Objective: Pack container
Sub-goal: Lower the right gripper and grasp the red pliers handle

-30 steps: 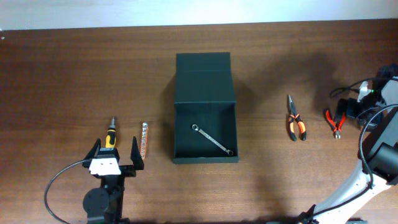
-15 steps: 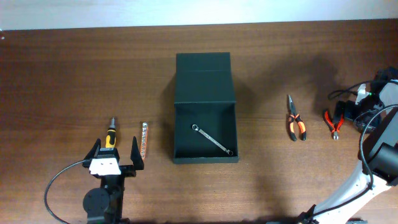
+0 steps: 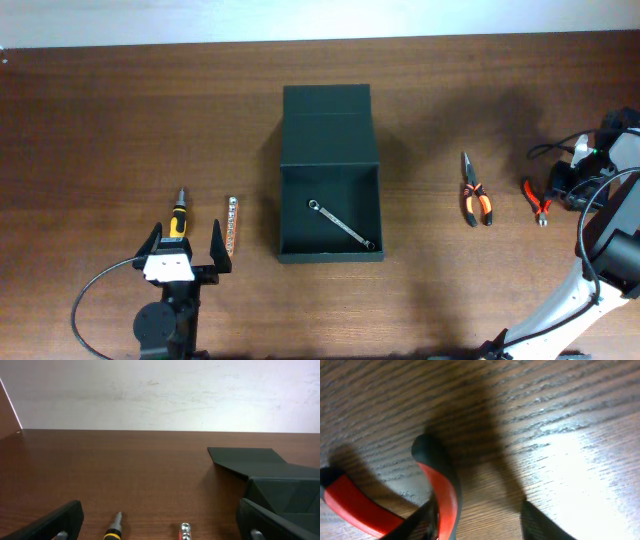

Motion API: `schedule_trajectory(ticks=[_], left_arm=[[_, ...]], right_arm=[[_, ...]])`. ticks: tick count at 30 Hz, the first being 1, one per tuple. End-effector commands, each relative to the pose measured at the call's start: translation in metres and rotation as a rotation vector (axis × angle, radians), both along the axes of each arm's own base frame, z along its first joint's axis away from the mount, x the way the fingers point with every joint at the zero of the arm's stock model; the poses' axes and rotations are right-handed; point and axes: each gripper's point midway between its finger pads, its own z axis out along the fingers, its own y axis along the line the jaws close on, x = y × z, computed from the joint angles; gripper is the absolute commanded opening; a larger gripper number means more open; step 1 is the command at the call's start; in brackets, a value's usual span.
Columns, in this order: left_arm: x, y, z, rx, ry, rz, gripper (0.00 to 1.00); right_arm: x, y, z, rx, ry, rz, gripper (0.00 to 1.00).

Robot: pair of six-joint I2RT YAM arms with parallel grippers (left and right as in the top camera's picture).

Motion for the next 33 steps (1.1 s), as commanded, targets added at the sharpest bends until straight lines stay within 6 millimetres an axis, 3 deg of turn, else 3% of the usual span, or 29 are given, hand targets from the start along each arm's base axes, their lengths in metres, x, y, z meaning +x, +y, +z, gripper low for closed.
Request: schedule_trajectory(ticks=[1,5,10,16,26,33], left_arm=[[0.0,0.0,-0.001,0.004,0.001,-0.005,0.99],[0.0,0.0,-0.001,0.004,0.001,-0.005,0.99],[0.0,0.0,-0.001,0.004,0.001,-0.005,0.99],[0.0,0.0,-0.001,0.004,0.001,-0.005,0.99],[0.0,0.0,-0.001,0.004,0.001,-0.005,0.99],[0.0,0.0,-0.001,0.004,0.001,-0.005,0.99]], right_arm=[[-0.005,0.0,-0.002,-0.006,0.015,-0.012,0.4],[-0.005,0.0,-0.002,-0.007,0.014,-0.019,0.2],[-0.005,0.0,-0.002,-0.007,0.014,-0.019,0.17],[-0.005,0.0,-0.002,-0.007,0.014,-0.019,0.05],[0.004,0.007,0.0,0.039,-0.031,-0.021,0.04],[0.034,0.009,0.037,0.088,-0.125,-0.015,0.04]])
